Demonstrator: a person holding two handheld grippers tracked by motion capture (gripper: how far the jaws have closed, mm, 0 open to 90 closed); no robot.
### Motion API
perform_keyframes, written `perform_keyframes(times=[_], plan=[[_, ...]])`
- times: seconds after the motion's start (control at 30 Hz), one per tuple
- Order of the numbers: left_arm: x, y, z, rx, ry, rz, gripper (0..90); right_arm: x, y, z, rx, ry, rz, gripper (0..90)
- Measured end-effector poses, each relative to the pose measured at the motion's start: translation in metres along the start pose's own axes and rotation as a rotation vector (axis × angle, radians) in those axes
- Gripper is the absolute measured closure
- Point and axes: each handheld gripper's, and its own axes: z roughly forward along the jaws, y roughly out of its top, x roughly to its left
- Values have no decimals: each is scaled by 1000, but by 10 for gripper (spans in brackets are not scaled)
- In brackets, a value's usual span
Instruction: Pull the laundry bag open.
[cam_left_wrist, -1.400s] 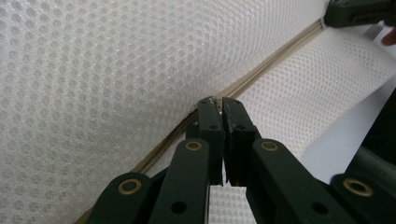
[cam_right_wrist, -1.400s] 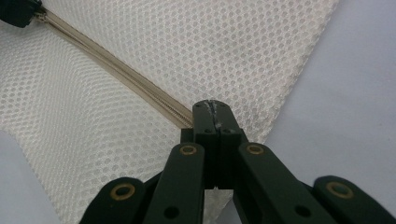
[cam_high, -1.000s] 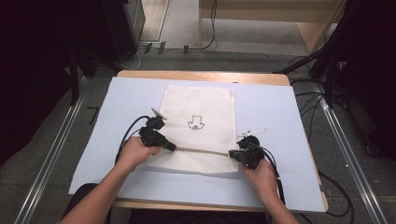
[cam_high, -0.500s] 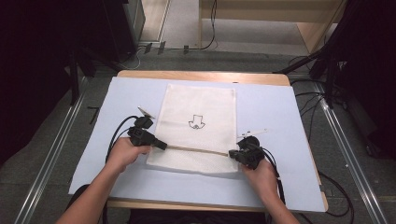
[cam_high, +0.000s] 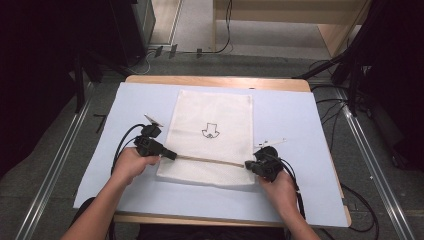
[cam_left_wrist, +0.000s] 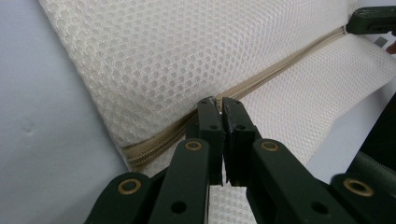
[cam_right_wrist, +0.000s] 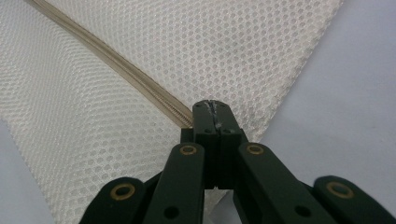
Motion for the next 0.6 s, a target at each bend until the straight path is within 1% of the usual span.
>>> perform_keyframes(times=[0.07,0.1,0.13,0.17,0.27,0.33,0.37,0.4,0.47,0.53,0.6], plan=[[1,0,1,4,0,-1,896,-1,0,0,-2,3,-2,900],[1,0,0,4,9,3,896,-1,0,0,-1,4,0,900],[2,0,0,1,11,0,896,0,0,0,-2,4,-1,900],[2,-1,-1,-1,4,-7,895,-1,0,0,-3,5,-4,900],[1,0,0,-4,16,1,896,-1,0,0,-5,5,-5,900],[2,0,-2,-6,5,-1,896,-1,-1,0,-5,7,-4,900],[3,-1,-3,-6,30,6,896,-1,-1,0,-5,6,-5,900],[5,-1,-4,-13,32,-11,896,-1,-1,0,-6,5,-5,900],[7,-2,-6,-21,20,-14,896,-1,-1,0,-7,7,-6,900],[6,-2,-6,-20,26,-7,896,-1,-1,0,-6,5,-8,900],[8,-3,-7,-24,12,-13,896,-1,-1,0,-6,8,-7,900]])
